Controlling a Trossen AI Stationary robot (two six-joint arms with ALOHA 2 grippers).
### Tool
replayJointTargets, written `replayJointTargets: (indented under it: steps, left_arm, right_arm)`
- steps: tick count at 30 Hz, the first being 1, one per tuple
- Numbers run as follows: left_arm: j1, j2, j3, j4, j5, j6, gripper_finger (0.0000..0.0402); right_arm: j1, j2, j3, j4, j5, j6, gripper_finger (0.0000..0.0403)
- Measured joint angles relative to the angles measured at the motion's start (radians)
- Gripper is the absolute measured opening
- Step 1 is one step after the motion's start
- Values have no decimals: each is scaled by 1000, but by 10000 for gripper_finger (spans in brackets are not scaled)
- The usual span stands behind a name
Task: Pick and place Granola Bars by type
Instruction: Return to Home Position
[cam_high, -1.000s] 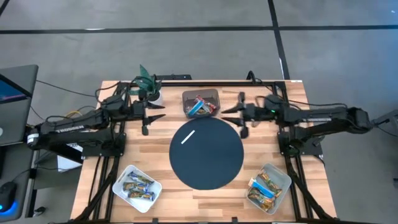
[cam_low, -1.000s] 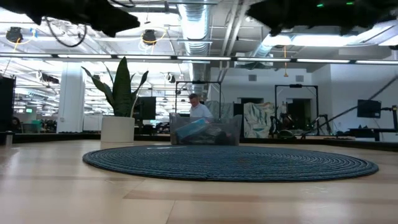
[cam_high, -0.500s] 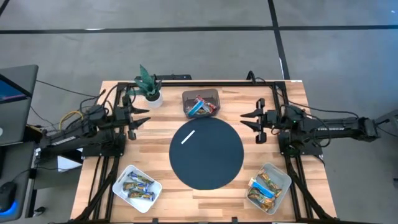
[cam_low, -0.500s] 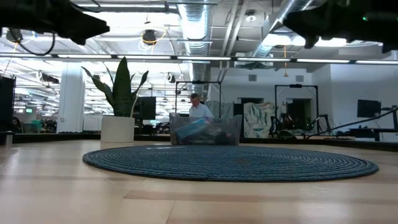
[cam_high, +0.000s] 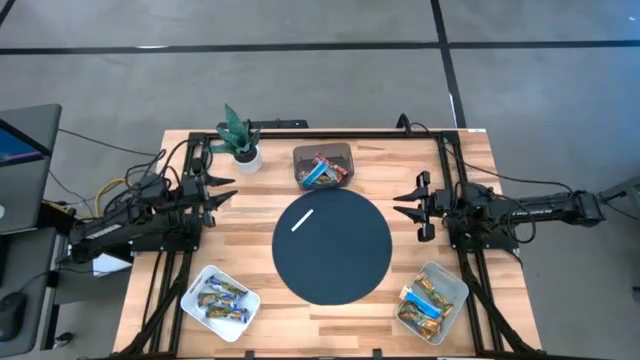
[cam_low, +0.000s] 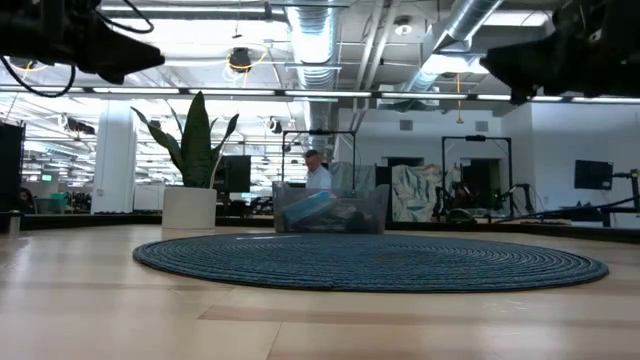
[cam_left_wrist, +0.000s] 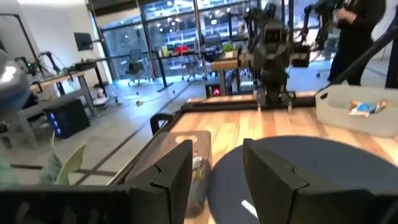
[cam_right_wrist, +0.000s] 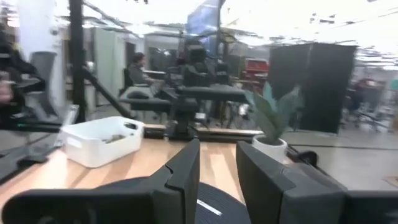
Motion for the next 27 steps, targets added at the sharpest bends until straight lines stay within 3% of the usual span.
replayJointTargets:
  steps: [16,23,25,27]
  left_arm:
    - [0,2,-73,8,5,-41,137]
    - [0,2,-73,-31,-23,-161,137]
    - [0,2,-73,-44,4,-184,137]
    - [0,2,-73,-55,94,-141,137]
  right_arm:
    - [37,-88,-27,-102,27,-36,98]
    - [37,-86,-28,-213,48,9,98]
    - [37,-86,-28,-234,48,57,98]
    - [37,-86,-28,-251,48,102,98]
